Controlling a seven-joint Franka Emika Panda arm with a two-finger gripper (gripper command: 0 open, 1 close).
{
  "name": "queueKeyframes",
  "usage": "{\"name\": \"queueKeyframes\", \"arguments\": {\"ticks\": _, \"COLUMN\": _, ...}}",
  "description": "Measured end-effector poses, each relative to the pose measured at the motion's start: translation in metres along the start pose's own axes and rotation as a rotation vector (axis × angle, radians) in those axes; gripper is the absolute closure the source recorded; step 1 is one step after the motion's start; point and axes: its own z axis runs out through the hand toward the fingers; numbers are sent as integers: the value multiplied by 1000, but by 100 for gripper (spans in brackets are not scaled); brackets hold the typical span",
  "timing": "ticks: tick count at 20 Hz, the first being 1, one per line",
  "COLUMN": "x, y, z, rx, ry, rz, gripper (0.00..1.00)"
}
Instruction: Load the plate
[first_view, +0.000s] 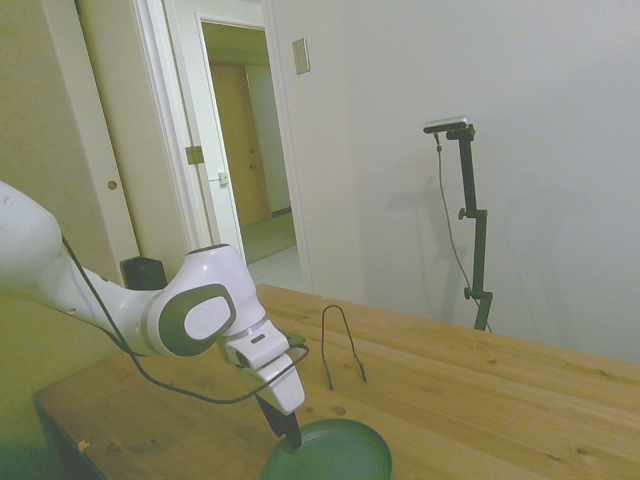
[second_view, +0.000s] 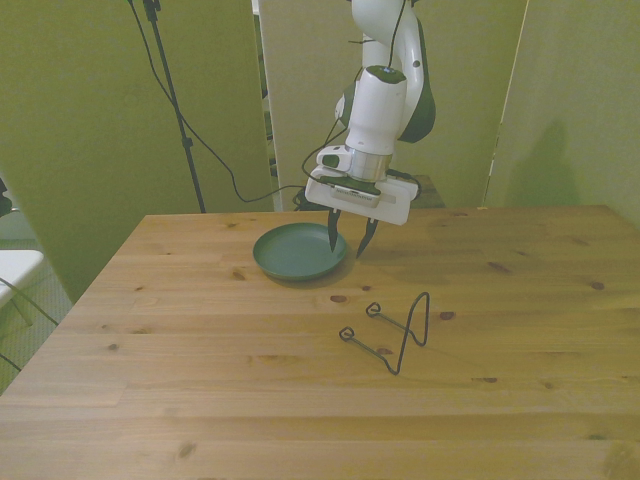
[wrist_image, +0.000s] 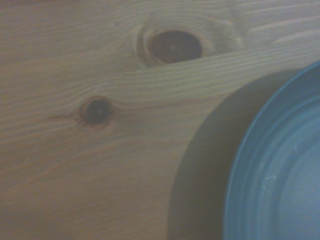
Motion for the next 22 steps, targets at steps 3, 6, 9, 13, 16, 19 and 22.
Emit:
{"name": "queueKeyframes", "arguments": {"ticks": 3, "x": 1, "y": -1, "z": 0, "rx": 3, "ry": -6, "rz": 7, "gripper": 100}}
{"name": "queueKeyframes", "arguments": {"ticks": 6, "x": 1, "y": -3, "z": 1, "rx": 4, "ry": -10, "rz": 11, "gripper": 100}}
{"name": "queueKeyframes", "arguments": {"ticks": 9, "x": 2, "y": -3, "z": 2, "rx": 8, "ry": -11, "rz": 16, "gripper": 100}}
{"name": "queueKeyframes", "arguments": {"ticks": 13, "x": 7, "y": -4, "z": -2, "rx": 28, "ry": -17, "rz": 38, "gripper": 100}}
{"name": "queueKeyframes", "arguments": {"ticks": 16, "x": 13, "y": -6, "z": -9, "rx": 52, "ry": -25, "rz": 57, "gripper": 100}}
{"name": "queueKeyframes", "arguments": {"ticks": 19, "x": 20, "y": -11, "z": -19, "rx": 79, "ry": -35, "rz": 78, "gripper": 100}}
{"name": "queueKeyframes", "arguments": {"ticks": 22, "x": 26, "y": -21, "z": -38, "rx": 116, "ry": -43, "rz": 96, "gripper": 100}}
